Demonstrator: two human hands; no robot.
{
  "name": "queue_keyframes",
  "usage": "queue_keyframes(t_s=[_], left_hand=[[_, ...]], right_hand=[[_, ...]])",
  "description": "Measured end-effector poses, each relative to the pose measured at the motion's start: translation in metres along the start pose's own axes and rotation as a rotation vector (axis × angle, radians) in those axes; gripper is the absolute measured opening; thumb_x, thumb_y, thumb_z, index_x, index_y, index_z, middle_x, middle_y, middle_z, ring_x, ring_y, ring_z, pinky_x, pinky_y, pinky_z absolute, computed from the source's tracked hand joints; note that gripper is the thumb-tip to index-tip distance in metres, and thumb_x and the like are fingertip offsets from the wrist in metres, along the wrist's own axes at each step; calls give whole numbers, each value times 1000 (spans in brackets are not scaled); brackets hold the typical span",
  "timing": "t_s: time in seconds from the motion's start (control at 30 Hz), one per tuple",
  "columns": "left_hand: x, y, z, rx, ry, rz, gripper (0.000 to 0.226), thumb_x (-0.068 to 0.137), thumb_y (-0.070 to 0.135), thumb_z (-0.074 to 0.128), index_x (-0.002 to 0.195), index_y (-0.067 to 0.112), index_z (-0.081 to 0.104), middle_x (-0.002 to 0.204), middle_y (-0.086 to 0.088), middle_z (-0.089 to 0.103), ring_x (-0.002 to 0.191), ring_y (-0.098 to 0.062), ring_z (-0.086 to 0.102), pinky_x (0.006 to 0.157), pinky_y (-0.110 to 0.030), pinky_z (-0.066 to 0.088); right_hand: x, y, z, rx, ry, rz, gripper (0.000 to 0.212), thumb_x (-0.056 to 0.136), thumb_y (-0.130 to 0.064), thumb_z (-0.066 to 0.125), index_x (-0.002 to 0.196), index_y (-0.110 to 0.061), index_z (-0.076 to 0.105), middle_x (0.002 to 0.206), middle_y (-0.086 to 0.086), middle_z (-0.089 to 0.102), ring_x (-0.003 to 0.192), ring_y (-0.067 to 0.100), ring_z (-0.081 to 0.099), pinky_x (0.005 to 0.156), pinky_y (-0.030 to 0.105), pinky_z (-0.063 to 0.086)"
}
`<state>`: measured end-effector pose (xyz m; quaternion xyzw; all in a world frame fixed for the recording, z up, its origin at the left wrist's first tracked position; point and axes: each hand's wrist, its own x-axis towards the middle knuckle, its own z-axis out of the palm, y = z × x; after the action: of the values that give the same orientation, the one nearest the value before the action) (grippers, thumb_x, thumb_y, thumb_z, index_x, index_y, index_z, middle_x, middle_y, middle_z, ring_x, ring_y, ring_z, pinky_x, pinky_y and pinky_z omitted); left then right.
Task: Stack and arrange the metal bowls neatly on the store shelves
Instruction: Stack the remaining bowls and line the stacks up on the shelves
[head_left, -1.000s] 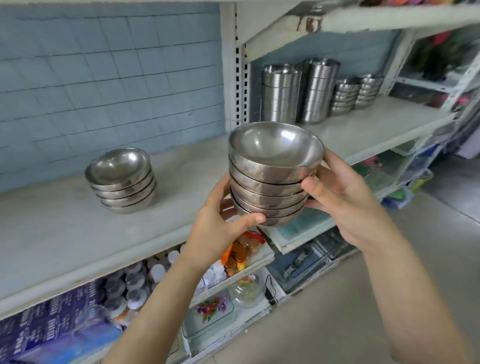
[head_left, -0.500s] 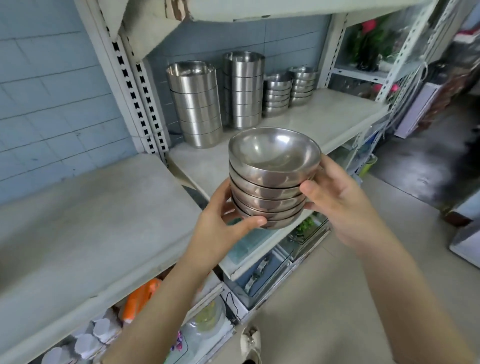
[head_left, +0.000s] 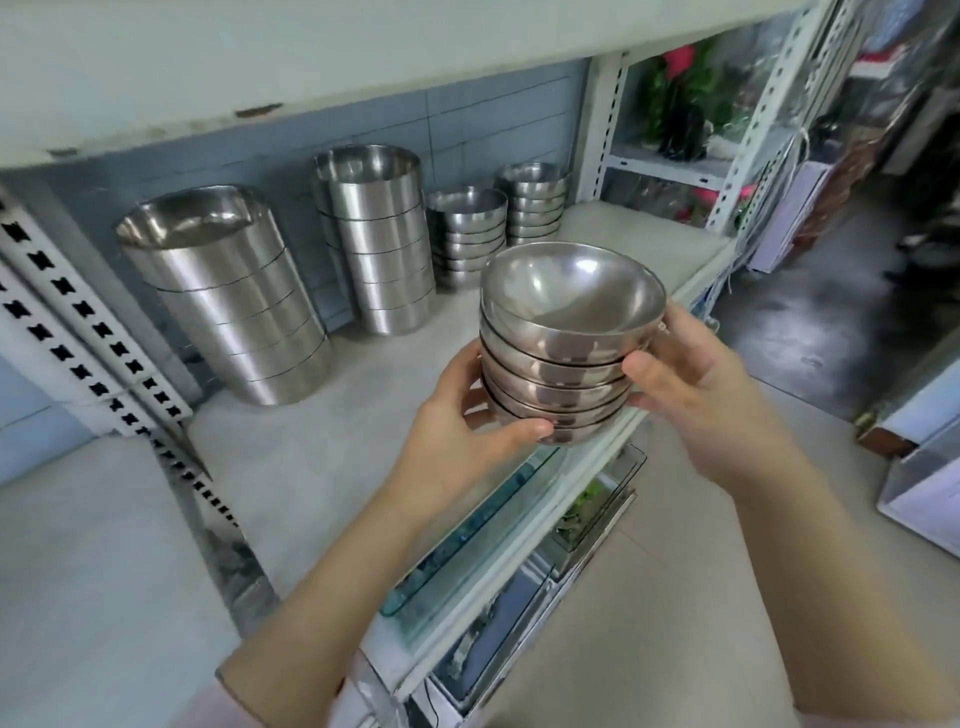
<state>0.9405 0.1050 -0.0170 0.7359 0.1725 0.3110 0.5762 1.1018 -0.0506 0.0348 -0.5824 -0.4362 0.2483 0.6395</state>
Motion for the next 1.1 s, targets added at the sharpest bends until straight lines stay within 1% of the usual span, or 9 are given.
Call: queue_keyframes(t_s=[0.13, 0.37, 0.47, 0.53, 0.63, 0.73, 0.8, 0.97, 1.1], left_hand=[[49, -15, 29, 19, -2, -18, 90, 59, 55, 86, 136, 34, 45, 127, 12, 62, 113, -8, 63, 95, -32, 53], [147, -57, 106, 41, 56, -112, 91, 55, 54, 88, 133, 39, 44, 129, 13, 61, 114, -6, 62, 98, -35, 51], [185, -73, 142, 46, 94, -158, 86, 54, 53, 89, 126, 48, 42, 128, 13, 60, 113, -5, 62, 98, -34, 52], [210, -81, 163, 49, 132, -186, 92, 54, 49, 90, 130, 37, 40, 129, 9, 59, 114, -7, 62, 99, -36, 51], [245, -89, 186, 56, 172, -211, 91, 58, 37, 88, 133, 24, 38, 128, 0, 60, 114, -13, 63, 99, -39, 51], [275, -96, 200, 79, 175, -248, 87, 64, 23, 90, 133, 21, 37, 126, -2, 59, 112, -5, 62, 97, -25, 51], [294, -97, 204, 158, 187, -262, 84, 66, 21, 89, 132, 22, 37, 128, 1, 58, 112, 2, 58, 94, -13, 45], [342, -102, 208, 349, 236, -291, 98, 63, 34, 90, 141, 16, 33, 138, -5, 53, 132, -22, 45, 110, -45, 36], [382, -114, 215, 441, 325, -295, 102, 63, 41, 89, 142, 14, 31, 140, -6, 52, 133, -23, 44, 109, -34, 34]], right_hand=[[33, 21, -42, 88, 10, 12, 77, 86, -27, 69, 152, -26, 29, 137, 6, 60, 121, 22, 61, 92, 34, 54], [113, 75, -141, -29, 75, 81, 70, 71, -45, 77, 133, -28, 51, 129, -6, 60, 111, 20, 66, 91, 50, 55], [151, 95, -188, -119, 22, 94, 72, 67, -59, 76, 130, -36, 52, 124, -14, 62, 113, 13, 64, 95, 48, 54], [175, 107, -216, -155, -36, 88, 74, 68, -61, 75, 133, -35, 50, 127, -16, 60, 117, 9, 61, 98, 44, 52], [209, 124, -248, -161, -129, 74, 85, 68, -54, 80, 141, -29, 45, 136, -14, 56, 122, 4, 56, 97, 27, 49], [241, 142, -269, -132, -180, 99, 92, 62, -43, 85, 143, -30, 42, 139, -15, 52, 121, -6, 52, 84, 9, 49], [261, 154, -279, -118, -204, 113, 93, 63, -38, 86, 143, -32, 41, 140, -16, 51, 123, -5, 50, 85, 11, 49], [313, 180, -299, -70, -268, 124, 95, 62, -48, 88, 143, -33, 42, 143, -18, 49, 131, 3, 48, 100, 29, 48], [356, 193, -311, -128, -324, 108, 99, 55, -57, 86, 141, -36, 42, 140, -25, 48, 129, 2, 48, 92, 21, 52]])
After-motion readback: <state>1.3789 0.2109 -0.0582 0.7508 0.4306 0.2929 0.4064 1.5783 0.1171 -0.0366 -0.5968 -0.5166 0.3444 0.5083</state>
